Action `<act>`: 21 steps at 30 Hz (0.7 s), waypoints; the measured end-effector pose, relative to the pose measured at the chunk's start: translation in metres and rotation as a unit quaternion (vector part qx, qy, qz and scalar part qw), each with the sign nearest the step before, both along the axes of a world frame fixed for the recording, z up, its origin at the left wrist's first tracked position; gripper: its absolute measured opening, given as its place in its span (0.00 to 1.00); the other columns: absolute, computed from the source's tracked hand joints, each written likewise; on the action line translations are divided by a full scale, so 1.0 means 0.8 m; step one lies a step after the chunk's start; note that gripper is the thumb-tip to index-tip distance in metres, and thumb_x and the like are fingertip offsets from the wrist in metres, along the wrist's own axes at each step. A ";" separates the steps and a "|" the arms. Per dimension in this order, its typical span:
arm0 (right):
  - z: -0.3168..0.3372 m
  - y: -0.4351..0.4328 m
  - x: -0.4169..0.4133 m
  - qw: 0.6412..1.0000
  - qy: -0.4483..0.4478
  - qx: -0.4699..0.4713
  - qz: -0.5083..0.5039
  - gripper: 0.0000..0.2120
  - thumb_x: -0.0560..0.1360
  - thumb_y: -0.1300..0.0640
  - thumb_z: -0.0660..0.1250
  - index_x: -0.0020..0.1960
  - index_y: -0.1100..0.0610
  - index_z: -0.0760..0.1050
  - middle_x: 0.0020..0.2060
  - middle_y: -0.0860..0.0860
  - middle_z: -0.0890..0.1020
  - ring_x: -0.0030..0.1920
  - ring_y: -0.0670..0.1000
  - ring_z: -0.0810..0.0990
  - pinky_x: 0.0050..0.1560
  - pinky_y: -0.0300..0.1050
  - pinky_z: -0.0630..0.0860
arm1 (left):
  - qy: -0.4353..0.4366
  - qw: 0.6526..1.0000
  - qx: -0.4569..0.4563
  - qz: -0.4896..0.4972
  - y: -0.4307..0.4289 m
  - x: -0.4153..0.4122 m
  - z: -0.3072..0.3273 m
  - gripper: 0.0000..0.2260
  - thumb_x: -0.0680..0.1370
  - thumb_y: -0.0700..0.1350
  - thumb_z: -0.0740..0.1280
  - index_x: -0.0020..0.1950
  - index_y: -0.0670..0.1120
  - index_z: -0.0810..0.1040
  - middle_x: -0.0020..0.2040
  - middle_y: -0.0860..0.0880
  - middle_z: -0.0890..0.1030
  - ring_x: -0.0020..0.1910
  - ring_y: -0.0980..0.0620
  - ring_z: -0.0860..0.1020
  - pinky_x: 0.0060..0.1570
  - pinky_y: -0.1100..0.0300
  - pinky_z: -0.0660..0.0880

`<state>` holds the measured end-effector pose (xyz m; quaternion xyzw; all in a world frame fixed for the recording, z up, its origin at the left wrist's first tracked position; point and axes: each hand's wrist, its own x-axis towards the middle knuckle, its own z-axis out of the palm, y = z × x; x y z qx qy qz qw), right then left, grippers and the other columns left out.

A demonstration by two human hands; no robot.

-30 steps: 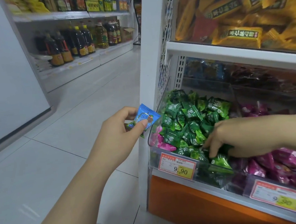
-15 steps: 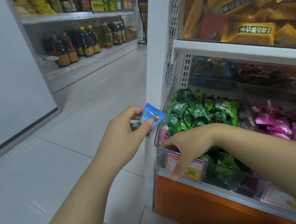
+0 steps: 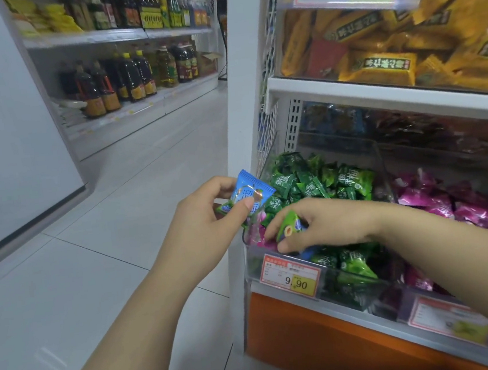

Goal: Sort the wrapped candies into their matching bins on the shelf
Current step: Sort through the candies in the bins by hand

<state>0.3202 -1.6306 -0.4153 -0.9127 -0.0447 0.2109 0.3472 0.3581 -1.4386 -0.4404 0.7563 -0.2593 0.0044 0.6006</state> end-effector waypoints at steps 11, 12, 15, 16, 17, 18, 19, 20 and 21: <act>0.038 -0.040 -0.101 0.941 -0.206 0.190 -0.188 0.16 0.71 0.56 0.69 0.58 0.49 0.74 0.52 0.49 0.82 0.37 0.48 0.81 0.43 0.41 0.80 | -0.048 0.996 0.008 -0.080 -0.057 -0.038 0.008 0.12 0.74 0.51 0.71 0.56 0.58 0.80 0.44 0.57 0.80 0.36 0.53 0.79 0.39 0.66 0.73; 0.038 -0.042 -0.111 0.940 -0.210 0.188 -0.191 0.16 0.70 0.55 0.69 0.58 0.49 0.74 0.50 0.48 0.82 0.36 0.47 0.80 0.41 0.39 0.79 | -0.036 0.995 0.001 -0.098 -0.066 -0.046 0.010 0.13 0.73 0.50 0.72 0.57 0.58 0.80 0.44 0.57 0.79 0.34 0.54 0.79 0.37 0.68 0.72; 0.040 -0.052 -0.138 0.940 -0.215 0.166 -0.206 0.15 0.71 0.54 0.70 0.57 0.51 0.76 0.41 0.49 0.83 0.35 0.46 0.79 0.39 0.39 0.77 | 0.003 0.989 -0.041 -0.139 -0.095 -0.071 0.016 0.13 0.71 0.45 0.73 0.54 0.52 0.77 0.43 0.52 0.79 0.27 0.61 0.77 0.32 0.73 0.69; 0.040 -0.058 -0.147 0.937 -0.221 0.156 -0.219 0.15 0.72 0.55 0.70 0.58 0.52 0.76 0.41 0.51 0.83 0.35 0.46 0.78 0.39 0.39 0.76 | 0.007 0.987 -0.050 -0.152 -0.104 -0.079 0.017 0.13 0.70 0.47 0.73 0.51 0.50 0.75 0.43 0.51 0.79 0.27 0.61 0.77 0.31 0.73 0.69; 0.040 -0.065 -0.157 0.933 -0.230 0.150 -0.233 0.14 0.72 0.56 0.70 0.58 0.53 0.77 0.40 0.52 0.83 0.35 0.46 0.78 0.38 0.39 0.75 | 0.005 0.985 -0.052 -0.163 -0.114 -0.086 0.018 0.13 0.68 0.49 0.73 0.49 0.50 0.74 0.43 0.51 0.79 0.27 0.62 0.76 0.30 0.72 0.68; 0.041 -0.071 -0.166 0.928 -0.239 0.148 -0.245 0.13 0.73 0.57 0.70 0.57 0.54 0.77 0.38 0.51 0.83 0.34 0.46 0.77 0.37 0.38 0.74 | -0.002 0.984 -0.045 -0.174 -0.124 -0.092 0.019 0.13 0.68 0.50 0.73 0.47 0.50 0.74 0.42 0.51 0.79 0.26 0.62 0.75 0.29 0.73 0.67; 0.042 -0.078 -0.176 0.923 -0.248 0.150 -0.254 0.11 0.73 0.59 0.70 0.55 0.54 0.78 0.36 0.49 0.82 0.33 0.45 0.75 0.35 0.37 0.72 | -0.010 0.982 -0.038 -0.184 -0.134 -0.098 0.020 0.12 0.68 0.51 0.73 0.46 0.51 0.74 0.42 0.52 0.78 0.26 0.62 0.74 0.29 0.73 0.66; 0.043 -0.084 -0.186 0.918 -0.257 0.146 -0.263 0.09 0.73 0.60 0.70 0.53 0.54 0.79 0.34 0.47 0.82 0.33 0.46 0.74 0.34 0.37 0.71 | -0.016 0.980 -0.030 -0.198 -0.144 -0.103 0.021 0.11 0.68 0.52 0.73 0.45 0.53 0.74 0.41 0.54 0.78 0.27 0.61 0.75 0.30 0.71 0.68; 0.043 -0.092 -0.194 0.914 -0.267 0.136 -0.275 0.08 0.73 0.61 0.70 0.51 0.53 0.79 0.33 0.45 0.81 0.33 0.46 0.74 0.35 0.38 0.70 | -0.018 0.976 -0.024 -0.214 -0.153 -0.109 0.023 0.10 0.68 0.54 0.72 0.45 0.55 0.74 0.42 0.55 0.79 0.31 0.58 0.79 0.34 0.68 0.71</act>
